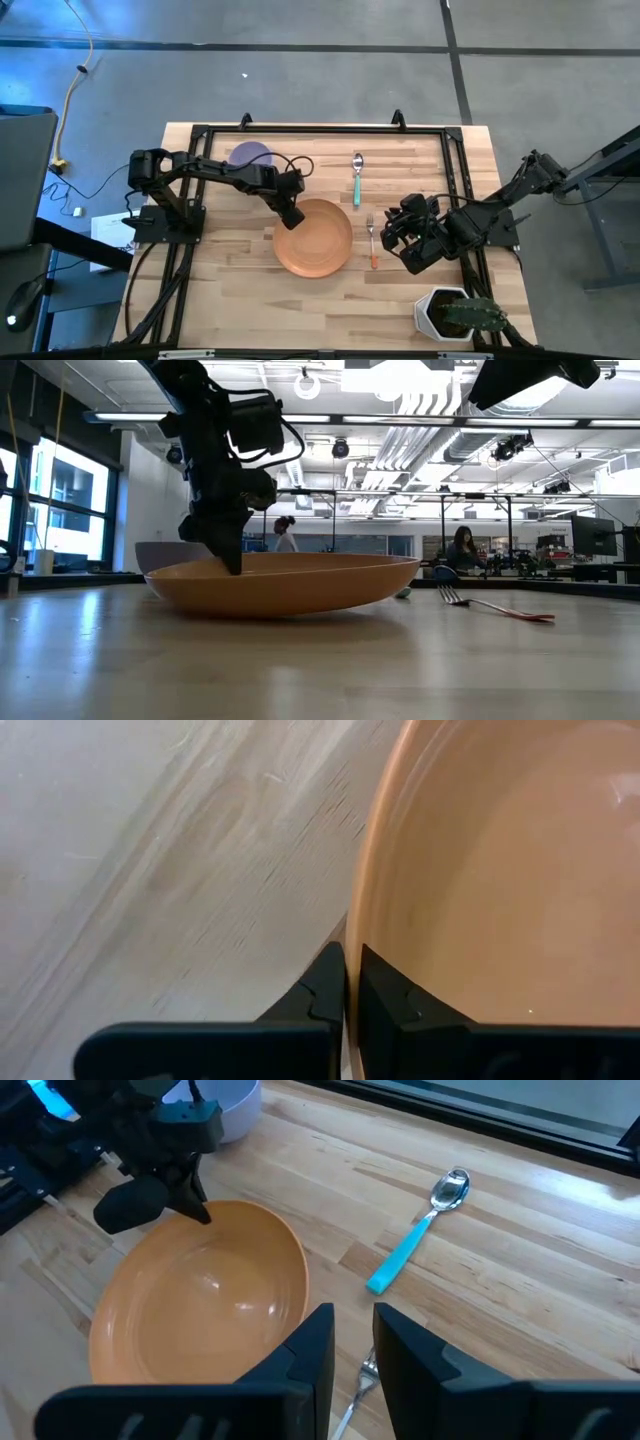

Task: Set table place
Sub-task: Put the orange plate to the left of the orange fork

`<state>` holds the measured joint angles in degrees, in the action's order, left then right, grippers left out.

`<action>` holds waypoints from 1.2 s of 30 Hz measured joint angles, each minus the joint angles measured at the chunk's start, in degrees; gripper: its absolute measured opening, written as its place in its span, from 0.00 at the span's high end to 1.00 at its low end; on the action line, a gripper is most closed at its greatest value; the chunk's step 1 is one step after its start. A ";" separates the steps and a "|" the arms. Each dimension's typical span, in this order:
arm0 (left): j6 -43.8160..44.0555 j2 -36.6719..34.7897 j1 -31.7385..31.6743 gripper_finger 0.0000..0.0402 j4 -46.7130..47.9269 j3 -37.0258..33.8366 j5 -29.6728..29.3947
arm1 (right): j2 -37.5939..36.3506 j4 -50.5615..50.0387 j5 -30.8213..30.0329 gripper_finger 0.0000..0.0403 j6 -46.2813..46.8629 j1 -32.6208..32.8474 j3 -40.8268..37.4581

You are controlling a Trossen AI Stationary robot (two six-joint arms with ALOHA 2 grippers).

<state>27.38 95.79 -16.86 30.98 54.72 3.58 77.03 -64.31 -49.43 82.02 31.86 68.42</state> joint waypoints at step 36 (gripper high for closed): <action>-2.14 3.82 0.04 0.86 -0.10 2.32 1.69 | 0.02 0.33 0.07 0.84 -0.06 0.02 0.02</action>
<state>25.23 99.61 -16.82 30.88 57.04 5.27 77.06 -63.99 -49.36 81.96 31.87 68.45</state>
